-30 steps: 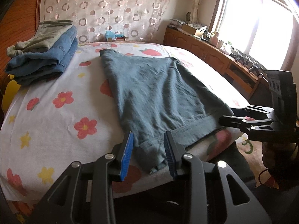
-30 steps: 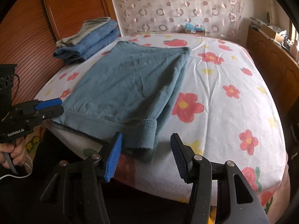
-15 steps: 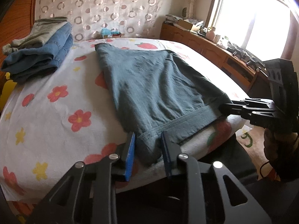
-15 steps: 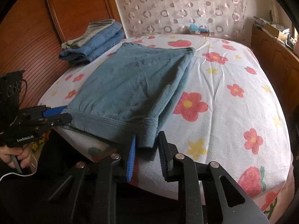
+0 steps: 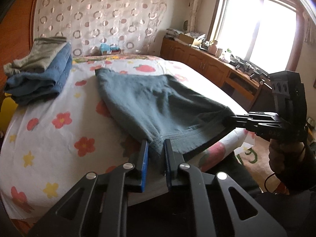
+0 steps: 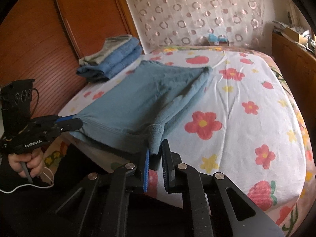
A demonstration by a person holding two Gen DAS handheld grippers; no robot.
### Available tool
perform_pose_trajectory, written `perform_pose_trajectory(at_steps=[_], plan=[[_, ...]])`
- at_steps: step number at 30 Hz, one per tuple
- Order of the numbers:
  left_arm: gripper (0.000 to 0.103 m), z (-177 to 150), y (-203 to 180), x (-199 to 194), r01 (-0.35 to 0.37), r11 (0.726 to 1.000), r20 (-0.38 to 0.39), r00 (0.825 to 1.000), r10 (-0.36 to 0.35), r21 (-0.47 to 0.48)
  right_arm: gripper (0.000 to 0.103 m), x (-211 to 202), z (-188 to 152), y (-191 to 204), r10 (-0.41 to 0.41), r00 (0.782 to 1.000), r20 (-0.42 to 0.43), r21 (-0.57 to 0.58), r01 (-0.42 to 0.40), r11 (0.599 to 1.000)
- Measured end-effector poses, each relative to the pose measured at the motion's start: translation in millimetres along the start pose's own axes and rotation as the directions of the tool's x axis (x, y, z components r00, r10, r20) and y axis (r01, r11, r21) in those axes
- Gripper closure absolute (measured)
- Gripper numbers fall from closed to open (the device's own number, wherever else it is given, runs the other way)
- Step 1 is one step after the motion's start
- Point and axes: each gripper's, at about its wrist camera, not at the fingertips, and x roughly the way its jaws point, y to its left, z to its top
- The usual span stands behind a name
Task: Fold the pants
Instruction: 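Close both grippers on the shorts' hem, then lift the hem with both grippers and fold it over the shorts toward the waistband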
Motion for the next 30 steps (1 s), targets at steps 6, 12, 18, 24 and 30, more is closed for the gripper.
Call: perform_pose_trajectory(at_steps=[6,12,18,24,30], plan=[[0.091,10,-11,-18,0.027,0.999,0.037,0.999,-0.028,0.026,0.095,-19,7,3,0.026,0.999,0.035,-0.004,-0.026,1.000],[0.091,20,-18,-38,0.062,0.997,0.074,0.995,-0.065,0.034,0.095,-39,13,5,0.057,0.996,0.071,-0.005,-0.057,0.998],[0.091,26,-27,-52,0.072,0.996,0.099,0.992,-0.076,0.050,0.095,-58,18,7,0.080,0.991,0.110,-0.005,-0.080,0.997],[0.091,29,-21,-40,0.056,0.998,0.079,0.995,-0.059,0.037,0.095,-51,25,5,0.076,0.991,0.110,-0.004,-0.076,0.997],[0.091,45,-8,-13,0.024,0.999,0.061,0.998,-0.026,0.034,0.095,-26,46,-6,0.044,0.993,0.110,0.001,-0.044,0.999]])
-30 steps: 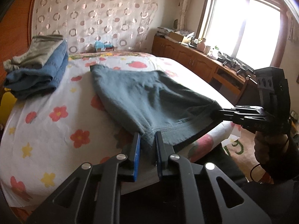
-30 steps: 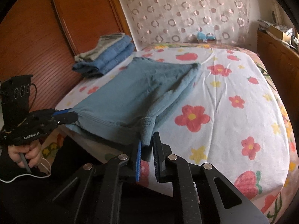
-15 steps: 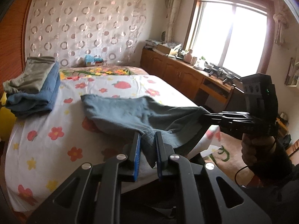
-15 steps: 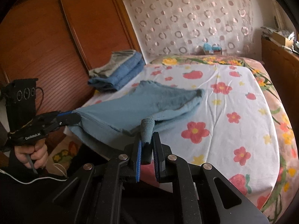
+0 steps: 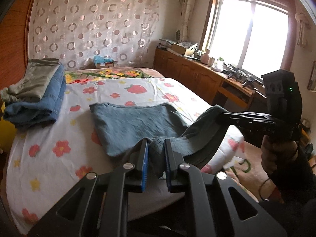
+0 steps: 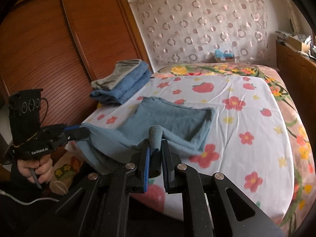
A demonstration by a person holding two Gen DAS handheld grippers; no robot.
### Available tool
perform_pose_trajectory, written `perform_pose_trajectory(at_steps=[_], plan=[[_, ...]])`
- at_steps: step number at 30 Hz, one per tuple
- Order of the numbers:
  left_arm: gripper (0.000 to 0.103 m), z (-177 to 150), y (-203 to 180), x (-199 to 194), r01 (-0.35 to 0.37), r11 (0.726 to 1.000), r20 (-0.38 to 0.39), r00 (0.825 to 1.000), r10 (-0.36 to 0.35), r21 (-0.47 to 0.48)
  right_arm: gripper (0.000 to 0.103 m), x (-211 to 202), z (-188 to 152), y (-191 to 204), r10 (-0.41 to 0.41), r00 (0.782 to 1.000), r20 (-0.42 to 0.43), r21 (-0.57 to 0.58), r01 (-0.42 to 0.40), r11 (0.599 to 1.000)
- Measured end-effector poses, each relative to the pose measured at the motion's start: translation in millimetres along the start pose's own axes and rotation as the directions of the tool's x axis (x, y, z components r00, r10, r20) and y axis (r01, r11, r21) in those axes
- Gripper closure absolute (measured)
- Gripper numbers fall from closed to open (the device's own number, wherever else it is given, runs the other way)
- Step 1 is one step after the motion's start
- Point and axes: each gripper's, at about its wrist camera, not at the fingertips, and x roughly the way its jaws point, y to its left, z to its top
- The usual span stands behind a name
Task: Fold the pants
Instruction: 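Lift the hem with both grippers and fold it over the shorts toward the waistband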
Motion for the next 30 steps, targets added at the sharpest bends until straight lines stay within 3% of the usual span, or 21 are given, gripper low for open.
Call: perform_pose_trajectory(at_steps=[9,20,23,30], plan=[[0.091,32,24,33,-0.049,0.999,-0.004,0.999,0.049,-0.006,0.095,39,33,-12,-0.084,0.996,0.005,-0.025,0.084,0.996],[0.090,57,42,54,-0.093,0.995,0.004,0.996,0.094,-0.023,0.095,78,51,-27,-0.152,0.988,-0.012,-0.017,0.152,0.988],[0.088,54,45,67,-0.159,0.987,-0.023,0.987,0.158,-0.020,0.095,89,48,-32,-0.171,0.984,-0.038,-0.009,0.171,0.985],[0.080,39,53,81,-0.186,0.982,-0.058,0.981,0.184,-0.035,0.094,112,38,-40,-0.180,0.979,-0.094,-0.001,0.180,0.984]])
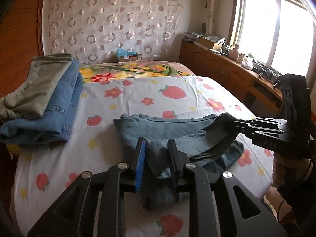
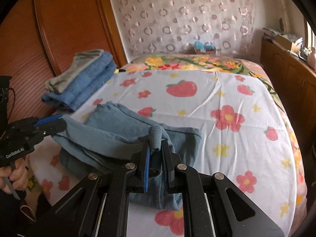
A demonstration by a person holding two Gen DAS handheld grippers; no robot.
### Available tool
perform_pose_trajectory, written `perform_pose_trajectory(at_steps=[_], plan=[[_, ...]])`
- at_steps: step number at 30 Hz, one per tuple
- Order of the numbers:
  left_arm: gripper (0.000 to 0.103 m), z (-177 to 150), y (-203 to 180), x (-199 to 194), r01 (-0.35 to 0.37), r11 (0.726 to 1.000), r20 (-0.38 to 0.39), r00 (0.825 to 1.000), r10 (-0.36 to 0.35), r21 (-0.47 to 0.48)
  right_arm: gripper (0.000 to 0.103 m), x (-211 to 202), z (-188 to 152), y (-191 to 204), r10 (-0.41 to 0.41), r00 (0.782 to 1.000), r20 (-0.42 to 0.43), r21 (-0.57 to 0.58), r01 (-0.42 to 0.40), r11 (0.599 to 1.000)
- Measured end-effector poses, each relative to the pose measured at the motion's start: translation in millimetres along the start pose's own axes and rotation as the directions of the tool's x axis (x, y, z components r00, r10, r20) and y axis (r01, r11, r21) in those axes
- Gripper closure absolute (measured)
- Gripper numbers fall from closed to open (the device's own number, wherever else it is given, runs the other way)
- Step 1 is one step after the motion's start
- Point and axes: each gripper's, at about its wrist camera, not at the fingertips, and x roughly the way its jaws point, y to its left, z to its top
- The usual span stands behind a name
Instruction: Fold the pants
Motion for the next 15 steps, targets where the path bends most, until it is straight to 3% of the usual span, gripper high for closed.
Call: perform_pose_trajectory(at_steps=[4,7,11,15], plan=[[0.072,-4,0,-4,0.002,1.000,0.006,1.000,-0.002,0.012,0.091,0,0,-3,0.005,1.000,0.003,0.016,-0.005,1.000],[0.064,-9,0,-8,0.021,1.000,0.001,1.000,-0.021,0.008,0.077,-5,-1,-4,-0.014,1.000,0.012,0.016,0.014,1.000],[0.064,-22,-3,-10,0.030,0.999,-0.026,0.999,-0.029,0.020,0.060,-20,-4,-7,-0.036,0.999,0.039,0.006,0.036,0.999],[0.064,-38,-3,-11,0.030,0.999,-0.061,0.998,-0.028,0.024,0.058,-30,-17,-8,-0.046,0.999,0.029,-0.030,0.046,0.998]])
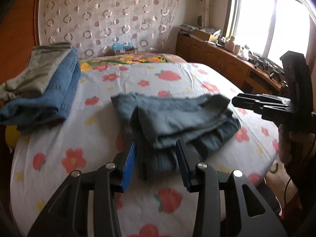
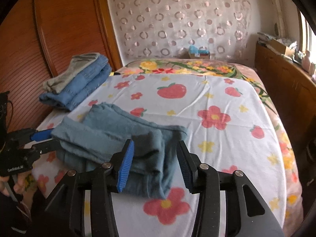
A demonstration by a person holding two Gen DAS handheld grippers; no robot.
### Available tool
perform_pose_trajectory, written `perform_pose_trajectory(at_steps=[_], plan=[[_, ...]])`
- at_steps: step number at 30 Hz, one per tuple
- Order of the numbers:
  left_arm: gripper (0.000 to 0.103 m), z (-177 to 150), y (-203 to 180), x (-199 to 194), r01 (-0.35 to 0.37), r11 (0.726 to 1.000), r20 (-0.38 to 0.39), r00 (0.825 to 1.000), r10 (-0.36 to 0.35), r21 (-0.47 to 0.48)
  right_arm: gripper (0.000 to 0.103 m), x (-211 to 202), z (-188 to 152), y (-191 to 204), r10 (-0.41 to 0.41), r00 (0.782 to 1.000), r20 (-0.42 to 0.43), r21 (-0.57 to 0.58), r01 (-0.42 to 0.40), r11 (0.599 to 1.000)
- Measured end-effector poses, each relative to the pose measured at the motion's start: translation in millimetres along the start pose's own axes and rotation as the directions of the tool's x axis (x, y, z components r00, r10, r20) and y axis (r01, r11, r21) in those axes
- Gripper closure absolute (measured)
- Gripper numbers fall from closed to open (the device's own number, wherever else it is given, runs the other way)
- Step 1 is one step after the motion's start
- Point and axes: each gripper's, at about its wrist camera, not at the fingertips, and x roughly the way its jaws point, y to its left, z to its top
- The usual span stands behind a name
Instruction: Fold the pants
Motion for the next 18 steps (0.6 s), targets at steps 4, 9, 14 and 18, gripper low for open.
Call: perform_pose_trajectory(at_steps=[4,9,14,18], plan=[[0.064,-11,0,7,-0.003,1.000,-0.042,0.999,0.003,0.008,0.058,3,-15,-2,0.007,0.999,-0.049,-0.018,-0.008,1.000],[0.064,-16,5,17,-0.006,1.000,-0.077,0.997,0.004,-0.018,0.058,15,-30,-5,0.032,0.994,-0.104,-0.001,-0.032,0.999],[0.064,-16,6,22,0.001,1.000,-0.082,0.997,-0.002,-0.014,0.063,26,-33,-8,0.041,0.991,-0.131,0.015,-0.040,0.999],[0.071,-16,8,23,0.021,1.000,-0.076,0.997,-0.022,-0.012,0.092,25,-33,-8,0.086,0.988,-0.125,0.021,-0.084,0.996]])
